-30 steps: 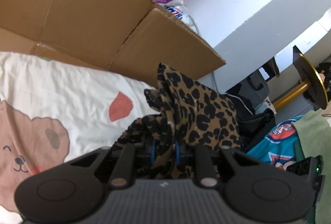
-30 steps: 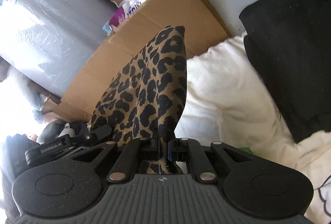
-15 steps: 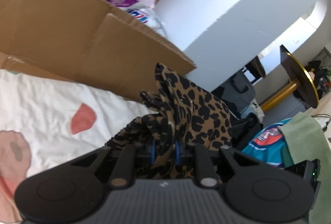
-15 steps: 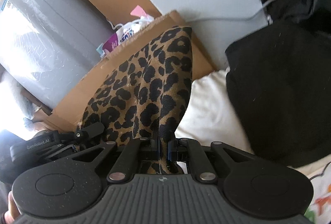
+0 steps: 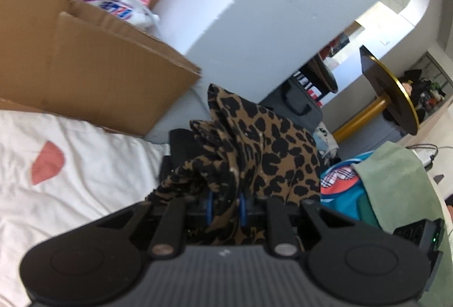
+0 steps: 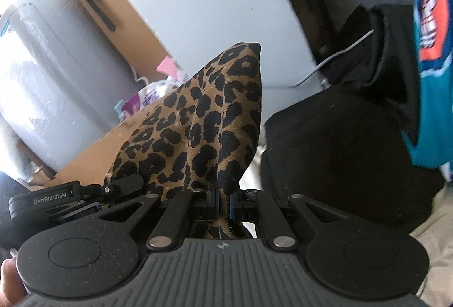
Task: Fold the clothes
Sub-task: 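Carry the bundle with both grippers toward the black clothes pile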
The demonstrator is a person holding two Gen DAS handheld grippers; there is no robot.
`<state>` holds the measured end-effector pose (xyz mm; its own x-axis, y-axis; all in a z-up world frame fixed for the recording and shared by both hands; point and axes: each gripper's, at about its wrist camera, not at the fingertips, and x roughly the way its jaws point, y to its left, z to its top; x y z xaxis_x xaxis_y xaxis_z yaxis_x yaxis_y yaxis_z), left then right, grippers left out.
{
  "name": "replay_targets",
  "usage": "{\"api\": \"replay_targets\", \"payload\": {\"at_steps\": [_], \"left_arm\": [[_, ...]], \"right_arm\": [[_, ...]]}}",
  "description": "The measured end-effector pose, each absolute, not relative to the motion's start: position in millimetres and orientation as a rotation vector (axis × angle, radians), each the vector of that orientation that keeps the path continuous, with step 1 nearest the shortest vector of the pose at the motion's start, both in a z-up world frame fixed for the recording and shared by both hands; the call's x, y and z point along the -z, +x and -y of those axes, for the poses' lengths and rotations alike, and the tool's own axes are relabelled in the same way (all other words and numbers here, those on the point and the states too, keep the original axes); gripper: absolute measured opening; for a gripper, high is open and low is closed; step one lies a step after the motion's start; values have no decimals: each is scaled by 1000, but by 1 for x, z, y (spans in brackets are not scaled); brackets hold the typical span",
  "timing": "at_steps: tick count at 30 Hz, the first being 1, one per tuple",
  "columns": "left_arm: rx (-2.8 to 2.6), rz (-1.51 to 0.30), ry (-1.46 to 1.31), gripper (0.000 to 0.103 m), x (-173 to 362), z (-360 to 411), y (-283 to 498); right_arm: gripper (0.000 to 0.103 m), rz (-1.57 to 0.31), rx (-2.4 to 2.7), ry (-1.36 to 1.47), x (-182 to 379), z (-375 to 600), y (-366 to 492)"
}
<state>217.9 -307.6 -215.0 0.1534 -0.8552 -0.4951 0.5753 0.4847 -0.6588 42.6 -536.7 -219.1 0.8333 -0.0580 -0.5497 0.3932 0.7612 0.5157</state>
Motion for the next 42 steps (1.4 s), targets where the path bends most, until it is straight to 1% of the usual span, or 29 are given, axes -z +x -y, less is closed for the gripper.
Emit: {"api": "replay_targets", "payload": {"at_steps": [11, 21, 29, 34, 36, 42], "left_arm": [[1105, -987, -305, 18, 216, 359, 186], [1121, -998, -377, 18, 212, 390, 159], [1155, -985, -367, 18, 205, 420, 143], [1128, -1003, -390, 18, 211, 428, 150], [1112, -1025, -394, 18, 219, 430, 156], [1079, -1072, -383, 18, 241, 435, 170]], "right_arm": [[5, -492, 375, 613, 207, 574, 16], [5, -454, 471, 556, 190, 605, -3], [5, -406, 533, 496, 173, 630, -6], [5, -418, 533, 519, 182, 645, 6], [5, -429, 529, 561, 190, 651, 10], [5, -477, 528, 566, 212, 657, 29]]}}
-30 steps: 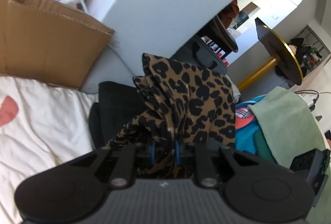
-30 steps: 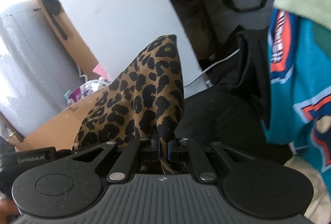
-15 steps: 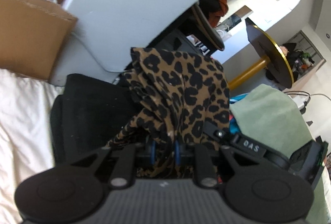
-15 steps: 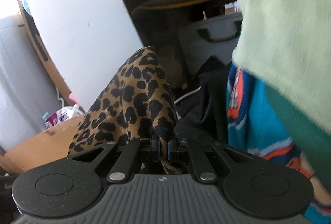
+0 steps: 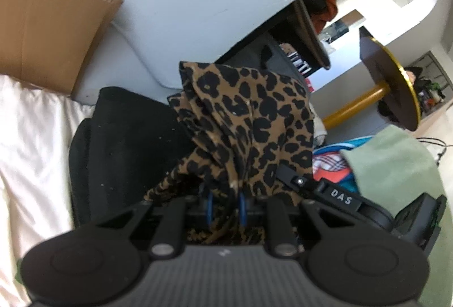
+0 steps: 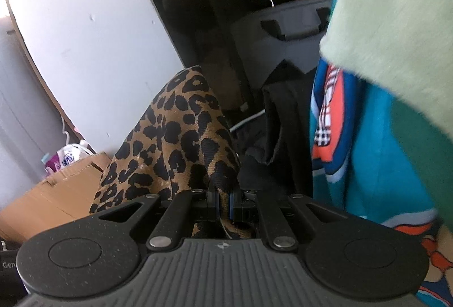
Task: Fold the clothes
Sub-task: 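Carry the bundle with both grippers toward the black clothes pile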
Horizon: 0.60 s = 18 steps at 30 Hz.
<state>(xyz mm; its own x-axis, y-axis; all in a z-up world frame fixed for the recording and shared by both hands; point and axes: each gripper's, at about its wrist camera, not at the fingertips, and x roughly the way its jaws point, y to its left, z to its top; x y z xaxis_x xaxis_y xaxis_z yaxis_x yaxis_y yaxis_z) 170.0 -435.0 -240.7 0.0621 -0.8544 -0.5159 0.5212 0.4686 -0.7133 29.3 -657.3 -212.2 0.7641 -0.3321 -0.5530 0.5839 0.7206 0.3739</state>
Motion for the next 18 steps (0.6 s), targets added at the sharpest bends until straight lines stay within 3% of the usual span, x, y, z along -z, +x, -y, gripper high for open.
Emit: {"api": "replay_targets", "payload": {"at_steps": [18], "left_arm": [[979, -1169, -408, 18, 294, 450, 224]], "right_arm": [[5, -561, 530, 563, 275, 673, 94]]}}
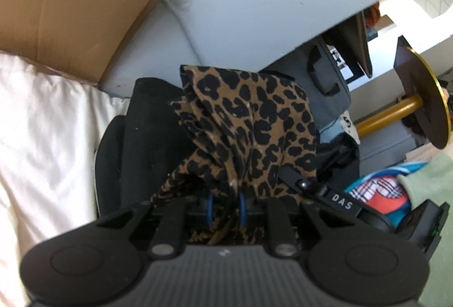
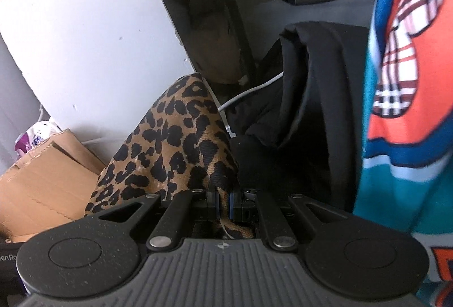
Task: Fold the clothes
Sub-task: 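Carry the bundle with both grippers toward the black clothes pile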
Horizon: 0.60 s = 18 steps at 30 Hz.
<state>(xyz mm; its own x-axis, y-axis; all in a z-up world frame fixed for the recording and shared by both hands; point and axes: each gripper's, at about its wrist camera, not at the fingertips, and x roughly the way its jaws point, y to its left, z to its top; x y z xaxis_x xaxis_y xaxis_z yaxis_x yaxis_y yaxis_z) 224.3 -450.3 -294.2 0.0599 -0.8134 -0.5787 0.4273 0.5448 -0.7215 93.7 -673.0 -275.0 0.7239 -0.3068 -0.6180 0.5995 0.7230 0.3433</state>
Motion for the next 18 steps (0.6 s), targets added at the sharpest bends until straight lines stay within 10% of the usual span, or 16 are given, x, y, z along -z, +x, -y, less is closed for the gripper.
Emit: {"api": "replay_targets", "payload": {"at_steps": [13, 18], "left_arm": [[918, -1224, -441, 18, 329, 452, 249], [895, -1238, -439, 18, 333, 456, 255]], "right_arm": [[6, -630, 540, 504, 310, 674, 133], [22, -635, 568, 421, 305, 666, 132]]}}
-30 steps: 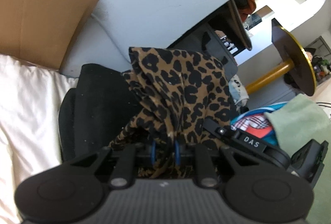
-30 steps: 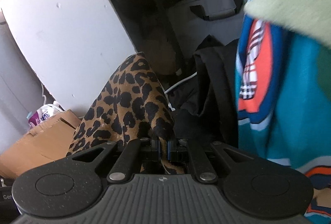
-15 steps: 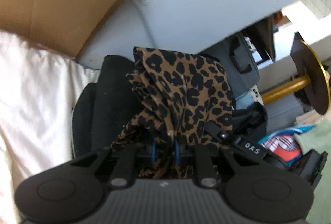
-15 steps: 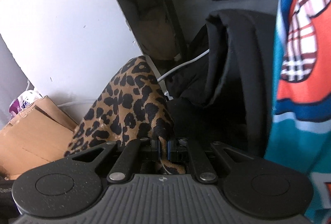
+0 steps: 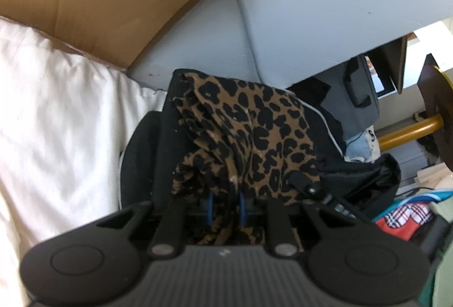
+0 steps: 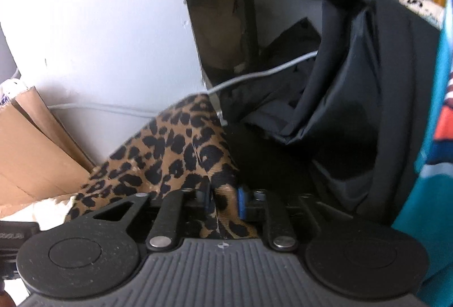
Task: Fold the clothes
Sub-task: 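Carry the bundle with both grippers toward the black clothes pile, then lower the bundle onto the black clothes with both grippers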
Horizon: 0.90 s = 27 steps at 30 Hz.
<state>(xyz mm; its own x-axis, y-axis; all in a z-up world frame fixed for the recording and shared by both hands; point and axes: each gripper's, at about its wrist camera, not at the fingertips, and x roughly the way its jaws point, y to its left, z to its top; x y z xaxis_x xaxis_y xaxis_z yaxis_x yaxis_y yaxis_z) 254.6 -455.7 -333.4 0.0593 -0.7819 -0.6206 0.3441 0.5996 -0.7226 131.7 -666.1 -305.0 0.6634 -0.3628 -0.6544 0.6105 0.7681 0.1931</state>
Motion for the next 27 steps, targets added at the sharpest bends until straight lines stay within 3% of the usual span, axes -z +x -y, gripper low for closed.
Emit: {"api": "replay_targets", "payload": {"at_steps": [2, 15, 19, 21, 23, 27], "left_arm": [[894, -1238, -436, 18, 333, 458, 256], [921, -1269, -399, 23, 344, 460, 266], [896, -1247, -330, 32, 328, 455, 266], [891, -1217, -279, 32, 317, 453, 265], [896, -1195, -224, 32, 306, 452, 266], [910, -1143, -144, 32, 282, 454, 268]], "right_arm": [[27, -622, 577, 410, 301, 664, 127], [30, -547, 569, 497, 290, 635, 79], [30, -565, 530, 475, 295, 616, 72], [31, -573, 521, 481, 299, 614, 70], [39, -584, 514, 492, 303, 612, 69], [40, -590, 512, 515, 307, 606, 64]]}}
